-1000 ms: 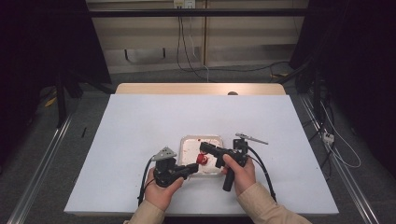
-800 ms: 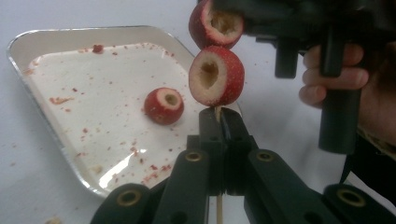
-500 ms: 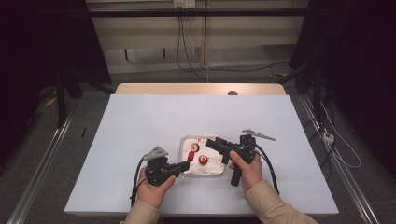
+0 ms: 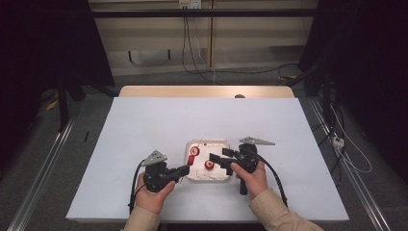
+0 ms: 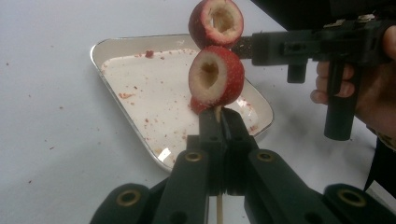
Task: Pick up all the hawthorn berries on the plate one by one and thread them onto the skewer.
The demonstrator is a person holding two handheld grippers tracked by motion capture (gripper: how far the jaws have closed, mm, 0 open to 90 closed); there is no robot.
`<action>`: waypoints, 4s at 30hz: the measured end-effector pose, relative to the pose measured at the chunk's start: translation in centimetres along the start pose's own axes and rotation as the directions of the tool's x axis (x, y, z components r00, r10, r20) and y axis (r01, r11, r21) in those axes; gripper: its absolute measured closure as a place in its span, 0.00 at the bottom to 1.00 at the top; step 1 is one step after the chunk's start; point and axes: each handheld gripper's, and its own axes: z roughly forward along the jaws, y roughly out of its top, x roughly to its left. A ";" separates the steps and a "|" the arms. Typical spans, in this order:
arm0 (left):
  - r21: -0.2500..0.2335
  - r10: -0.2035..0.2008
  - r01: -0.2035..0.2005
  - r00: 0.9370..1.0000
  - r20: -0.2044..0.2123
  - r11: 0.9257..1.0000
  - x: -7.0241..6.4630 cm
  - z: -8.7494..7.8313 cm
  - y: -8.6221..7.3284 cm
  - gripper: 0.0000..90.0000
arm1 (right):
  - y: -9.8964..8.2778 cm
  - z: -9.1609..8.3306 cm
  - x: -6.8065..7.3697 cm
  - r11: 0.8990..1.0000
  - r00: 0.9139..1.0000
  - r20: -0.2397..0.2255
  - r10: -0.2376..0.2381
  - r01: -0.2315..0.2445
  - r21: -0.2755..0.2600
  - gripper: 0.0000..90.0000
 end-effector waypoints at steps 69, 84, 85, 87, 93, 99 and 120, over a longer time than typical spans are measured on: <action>-0.003 -0.005 0.005 1.000 0.004 1.000 0.4 -0.2 -0.1 0.99 | -1.9 2.2 0.3 0.990 0.995 0.049 -0.091 0.085 0.116 0.65; -0.005 -0.004 0.004 1.000 0.001 1.000 0.4 -0.1 -0.1 0.99 | -2.1 2.2 0.6 0.987 0.994 0.037 -0.104 0.098 0.130 0.69; -0.005 -0.004 0.004 1.000 0.002 1.000 0.4 -0.1 -0.1 0.99 | -2.1 2.2 0.6 0.987 0.994 0.034 -0.102 0.096 0.132 0.69; -0.003 -0.002 0.002 1.000 -0.001 1.000 0.4 -0.1 0.0 0.99 | -2.1 2.1 0.7 0.986 0.994 0.026 -0.109 0.105 0.133 0.74; -0.007 -0.002 0.002 1.000 0.002 1.000 0.4 -0.2 0.0 0.99 | -2.3 2.4 1.2 0.985 0.995 -0.007 -0.104 0.104 0.141 0.78; -0.013 -0.004 0.005 1.000 0.003 1.000 0.4 -0.3 0.0 0.99 | -2.4 2.4 1.6 0.985 0.994 -0.026 -0.103 0.105 0.135 0.79; 0.101 0.071 -0.080 0.993 0.089 0.992 -1.3 1.2 -0.5 0.99 | 2.4 -3.4 -1.2 0.996 0.995 -0.086 0.048 -0.054 -0.073 0.80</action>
